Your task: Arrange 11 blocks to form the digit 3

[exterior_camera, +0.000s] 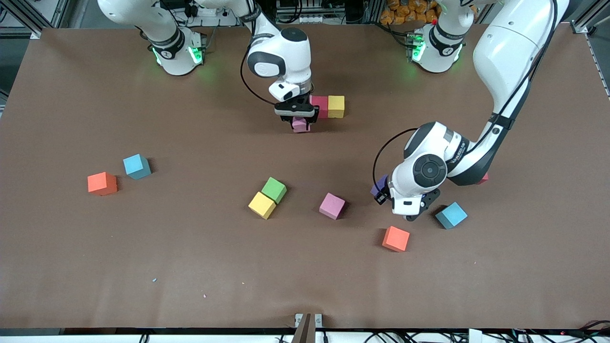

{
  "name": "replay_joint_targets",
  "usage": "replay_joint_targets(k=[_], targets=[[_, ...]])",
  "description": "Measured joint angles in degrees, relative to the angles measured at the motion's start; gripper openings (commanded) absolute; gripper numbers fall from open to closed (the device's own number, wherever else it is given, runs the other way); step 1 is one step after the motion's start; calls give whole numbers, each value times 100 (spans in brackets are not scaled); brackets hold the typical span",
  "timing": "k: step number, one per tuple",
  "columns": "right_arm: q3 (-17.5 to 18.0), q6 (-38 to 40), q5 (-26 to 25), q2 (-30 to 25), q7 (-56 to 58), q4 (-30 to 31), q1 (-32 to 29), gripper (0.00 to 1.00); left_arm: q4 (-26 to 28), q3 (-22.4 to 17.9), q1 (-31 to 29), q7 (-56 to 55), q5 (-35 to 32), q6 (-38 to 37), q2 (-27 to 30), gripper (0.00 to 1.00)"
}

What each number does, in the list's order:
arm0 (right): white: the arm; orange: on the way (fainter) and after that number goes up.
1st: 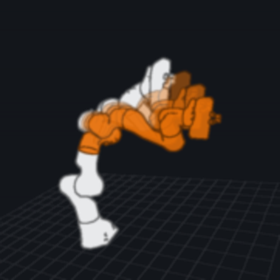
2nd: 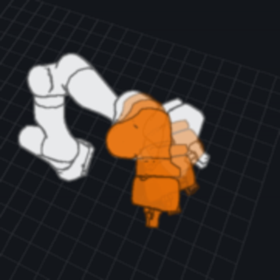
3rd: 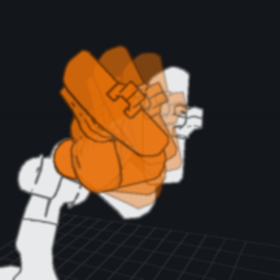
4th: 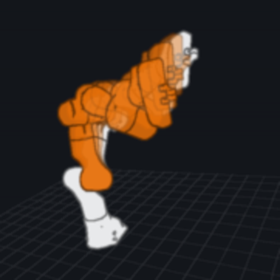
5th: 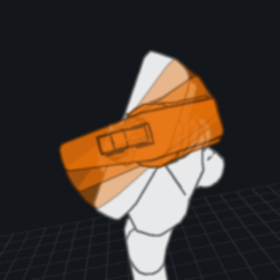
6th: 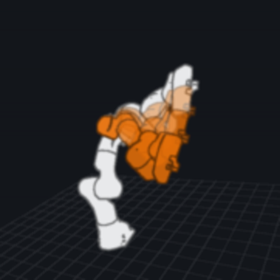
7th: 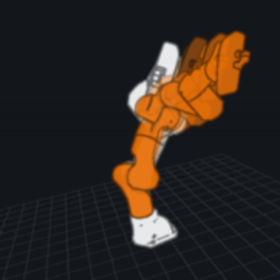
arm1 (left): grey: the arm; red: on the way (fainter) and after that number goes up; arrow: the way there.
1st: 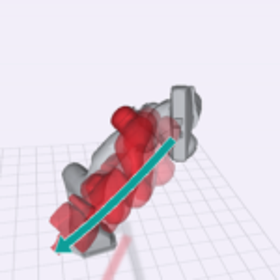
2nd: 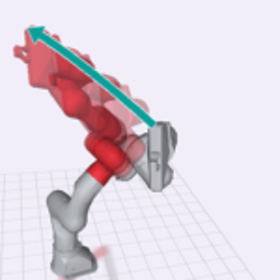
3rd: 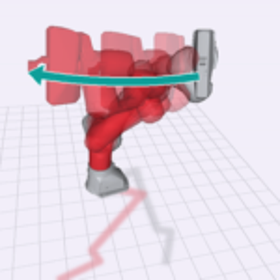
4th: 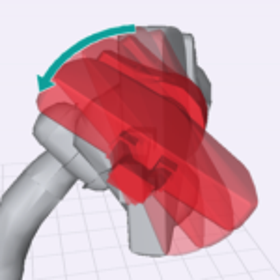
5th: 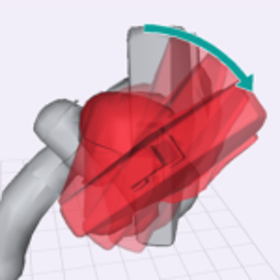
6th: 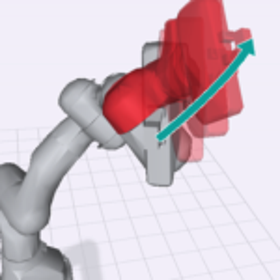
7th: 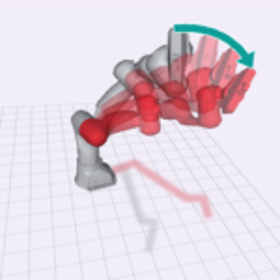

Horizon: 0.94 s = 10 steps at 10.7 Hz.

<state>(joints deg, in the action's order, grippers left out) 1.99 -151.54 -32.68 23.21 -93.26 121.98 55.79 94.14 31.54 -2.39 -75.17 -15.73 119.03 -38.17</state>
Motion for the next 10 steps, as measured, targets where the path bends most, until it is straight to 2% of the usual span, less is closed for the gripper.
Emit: replay_joint_targets(k=[2, 6, 10], targets=[[0, 1, -6, 1, -133, 0, 0, 0, -6, -1, 0, 9, 0, -2, -9, 0], [1, 14, -357, 27, -609, 0, 0, 0, -16, -1, 0, 53, 0, -7, -29, 0], [4, 64, -373, 76, -761, -1, 71, 0, -24, -1, 0, 75, 0, -9, -34, 0]])
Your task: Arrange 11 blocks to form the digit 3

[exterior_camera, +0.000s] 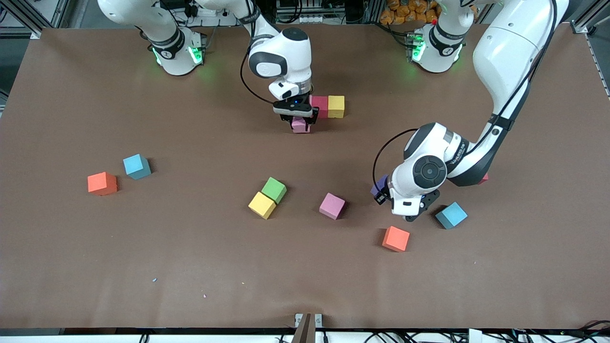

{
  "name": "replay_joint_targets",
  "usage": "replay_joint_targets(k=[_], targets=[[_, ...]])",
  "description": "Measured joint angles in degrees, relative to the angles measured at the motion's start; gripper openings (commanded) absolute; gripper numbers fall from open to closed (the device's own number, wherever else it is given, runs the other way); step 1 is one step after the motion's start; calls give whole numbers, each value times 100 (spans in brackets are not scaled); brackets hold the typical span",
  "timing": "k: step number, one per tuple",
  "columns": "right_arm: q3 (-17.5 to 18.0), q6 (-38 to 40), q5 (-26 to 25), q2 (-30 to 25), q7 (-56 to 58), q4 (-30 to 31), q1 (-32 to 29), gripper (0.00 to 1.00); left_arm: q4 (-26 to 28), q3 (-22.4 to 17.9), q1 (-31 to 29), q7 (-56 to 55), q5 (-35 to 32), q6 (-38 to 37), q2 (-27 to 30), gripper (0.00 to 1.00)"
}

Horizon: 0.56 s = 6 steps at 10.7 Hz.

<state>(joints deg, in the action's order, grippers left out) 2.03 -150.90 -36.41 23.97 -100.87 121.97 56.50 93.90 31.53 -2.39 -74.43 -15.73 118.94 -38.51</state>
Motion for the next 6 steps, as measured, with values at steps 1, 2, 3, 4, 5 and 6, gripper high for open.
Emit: replay_joint_targets(k=[1, 2, 3, 4, 5, 6], targets=[[1, 30, 0, 4, -23, 0, 25, 0, -2, 0, 0, 1, 0, 0, -1, 0], [3, 51, -1, 11, -46, 0, 45, 0, -3, 0, 0, 2, 0, -1, -2, 0], [7, 66, -2, 24, -76, 0, 52, 0, -4, 0, 0, 2, 0, -1, -3, 0], [8, 68, -2, 36, -86, -2, 52, 0, -5, 0, 0, 2, 0, -1, -5, 0], [8, 68, -3, 41, -89, -6, 52, 0, -5, 0, 1, 2, 0, -3, -11, 0], [9, 68, -3, 42, -91, -13, 52, 0, -5, 0, 0, 2, 0, -5, -22, 0]])
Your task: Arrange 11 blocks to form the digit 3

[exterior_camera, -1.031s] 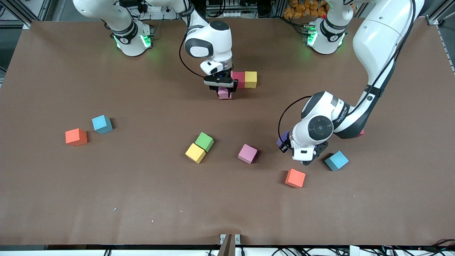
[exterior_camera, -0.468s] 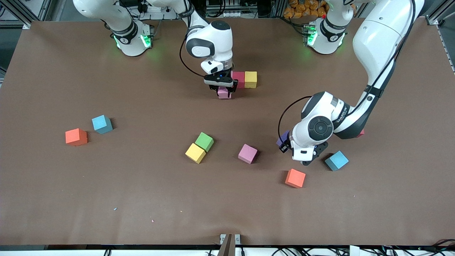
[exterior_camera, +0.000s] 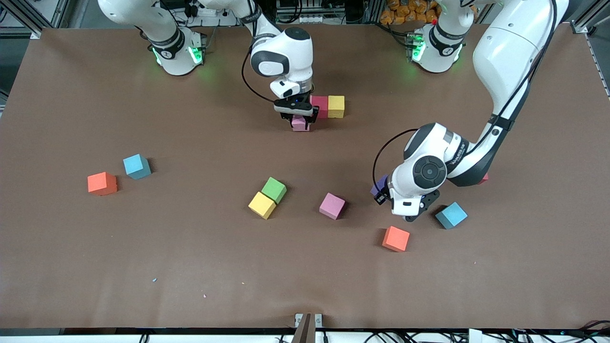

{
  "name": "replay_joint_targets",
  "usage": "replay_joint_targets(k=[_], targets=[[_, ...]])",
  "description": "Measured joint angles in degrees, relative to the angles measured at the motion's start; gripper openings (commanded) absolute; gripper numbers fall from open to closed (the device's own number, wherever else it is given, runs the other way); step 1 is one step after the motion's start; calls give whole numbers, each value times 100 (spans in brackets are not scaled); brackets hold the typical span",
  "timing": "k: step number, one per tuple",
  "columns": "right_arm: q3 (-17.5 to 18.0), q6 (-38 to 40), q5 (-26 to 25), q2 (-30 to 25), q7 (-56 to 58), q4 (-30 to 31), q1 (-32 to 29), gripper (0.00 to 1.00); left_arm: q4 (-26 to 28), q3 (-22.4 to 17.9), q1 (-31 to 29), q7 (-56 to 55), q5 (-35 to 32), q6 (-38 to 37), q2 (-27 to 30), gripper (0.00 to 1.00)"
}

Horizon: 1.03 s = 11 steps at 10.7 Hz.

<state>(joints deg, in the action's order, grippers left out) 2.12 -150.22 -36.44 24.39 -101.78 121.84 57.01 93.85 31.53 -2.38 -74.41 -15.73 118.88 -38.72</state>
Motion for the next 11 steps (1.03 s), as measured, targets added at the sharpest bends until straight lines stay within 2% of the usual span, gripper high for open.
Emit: replay_joint_targets(k=[11], targets=[[33, 139, -4, 188, -115, -222, 31, 0, -9, 0, 1, 5, 0, -1, -40, 0]])
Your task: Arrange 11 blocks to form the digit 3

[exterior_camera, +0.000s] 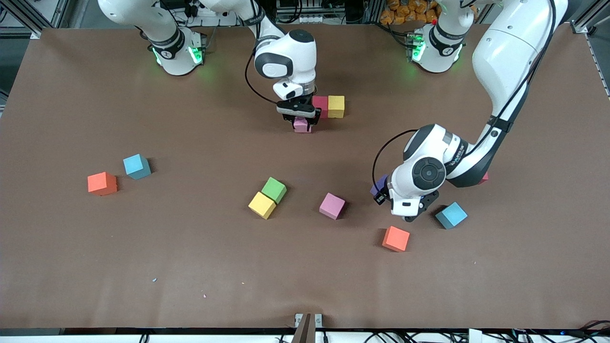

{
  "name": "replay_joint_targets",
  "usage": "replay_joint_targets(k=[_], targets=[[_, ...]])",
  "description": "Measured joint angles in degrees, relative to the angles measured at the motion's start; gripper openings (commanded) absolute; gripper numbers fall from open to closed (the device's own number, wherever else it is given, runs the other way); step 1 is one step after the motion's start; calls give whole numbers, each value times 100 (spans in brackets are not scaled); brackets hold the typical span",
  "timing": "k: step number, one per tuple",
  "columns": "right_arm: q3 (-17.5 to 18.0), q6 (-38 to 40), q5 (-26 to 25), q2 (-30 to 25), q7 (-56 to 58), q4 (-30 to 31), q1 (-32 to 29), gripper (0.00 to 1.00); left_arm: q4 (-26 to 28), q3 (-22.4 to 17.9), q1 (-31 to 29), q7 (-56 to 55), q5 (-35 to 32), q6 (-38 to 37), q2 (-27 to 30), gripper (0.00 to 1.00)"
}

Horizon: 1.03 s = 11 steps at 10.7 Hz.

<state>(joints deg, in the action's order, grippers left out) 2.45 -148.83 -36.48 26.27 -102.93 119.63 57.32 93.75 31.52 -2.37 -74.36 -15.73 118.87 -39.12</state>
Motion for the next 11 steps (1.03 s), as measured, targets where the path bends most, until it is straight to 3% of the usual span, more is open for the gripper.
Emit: replay_joint_targets(k=[11], targets=[[9, 19, -61, 70, -44, -20, 72, 0, 0, 0, 3, 7, 0, 0, -1, 0]])
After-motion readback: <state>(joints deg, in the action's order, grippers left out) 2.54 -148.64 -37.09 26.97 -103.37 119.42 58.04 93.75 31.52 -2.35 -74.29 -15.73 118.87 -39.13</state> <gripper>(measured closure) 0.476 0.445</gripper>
